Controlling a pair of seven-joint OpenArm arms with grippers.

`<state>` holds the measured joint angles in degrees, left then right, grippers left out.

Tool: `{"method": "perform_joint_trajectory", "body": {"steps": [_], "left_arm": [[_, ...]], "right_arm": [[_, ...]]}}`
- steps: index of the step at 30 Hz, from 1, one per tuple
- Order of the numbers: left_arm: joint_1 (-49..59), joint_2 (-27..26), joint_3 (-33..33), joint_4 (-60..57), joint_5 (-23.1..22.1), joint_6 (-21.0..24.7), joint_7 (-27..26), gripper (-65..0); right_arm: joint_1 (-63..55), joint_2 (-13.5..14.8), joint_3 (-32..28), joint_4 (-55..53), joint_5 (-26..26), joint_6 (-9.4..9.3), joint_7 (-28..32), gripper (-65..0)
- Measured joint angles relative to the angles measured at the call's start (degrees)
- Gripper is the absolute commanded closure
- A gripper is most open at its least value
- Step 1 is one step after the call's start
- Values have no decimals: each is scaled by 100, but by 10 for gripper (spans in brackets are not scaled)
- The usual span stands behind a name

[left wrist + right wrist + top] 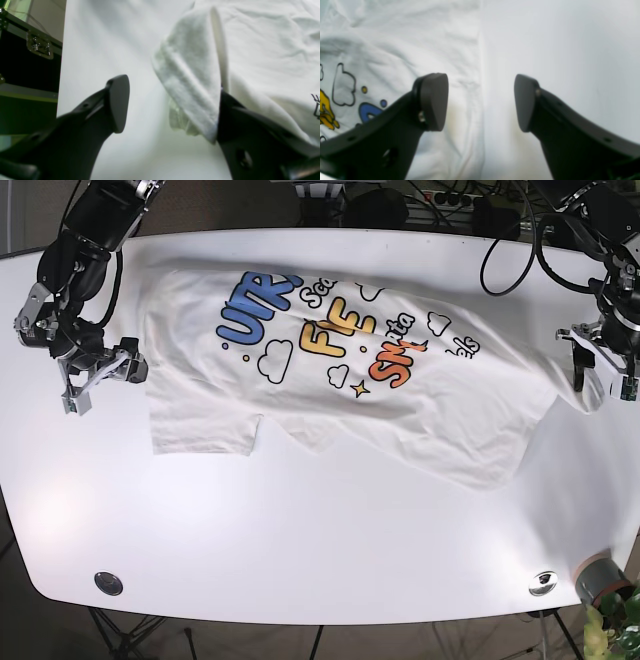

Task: Fold the T-shirt properly
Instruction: 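Release the left gripper and move it to the shirt's side edge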

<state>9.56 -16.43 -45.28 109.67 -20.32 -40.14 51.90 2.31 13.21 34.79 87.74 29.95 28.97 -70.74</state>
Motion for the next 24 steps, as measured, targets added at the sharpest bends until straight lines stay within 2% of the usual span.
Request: {"method": "perform_joint_trajectory", "body": {"steps": [6, 10, 14, 18, 23, 24], "left_arm": [[153, -20, 28, 22, -549, 2, 111, -340], [330, -9, 103, 15, -920, 4, 975, -339], [299, 17, 114, 17, -1401, 4, 1235, -340], [391, 17, 208, 17, -1729, 22, 1853, -339], [682, -15, 354, 17, -2304, 20, 1873, -342], [739, -24, 356, 17, -2365, 20, 1873, -342]], "right_arm": [[-7, -33, -358, -125, 24, -2, 201, -401], [-28, -72, -435, -125, 22, -7, 225, -401], [-92, -210, -452, -127, -15, -44, 245, -401], [-105, -321, -472, -179, -55, -42, 308, -401], [-81, -299, -468, -452, -162, 17, 564, -401], [-61, -295, -459, -511, -142, 90, 616, -400]]}}
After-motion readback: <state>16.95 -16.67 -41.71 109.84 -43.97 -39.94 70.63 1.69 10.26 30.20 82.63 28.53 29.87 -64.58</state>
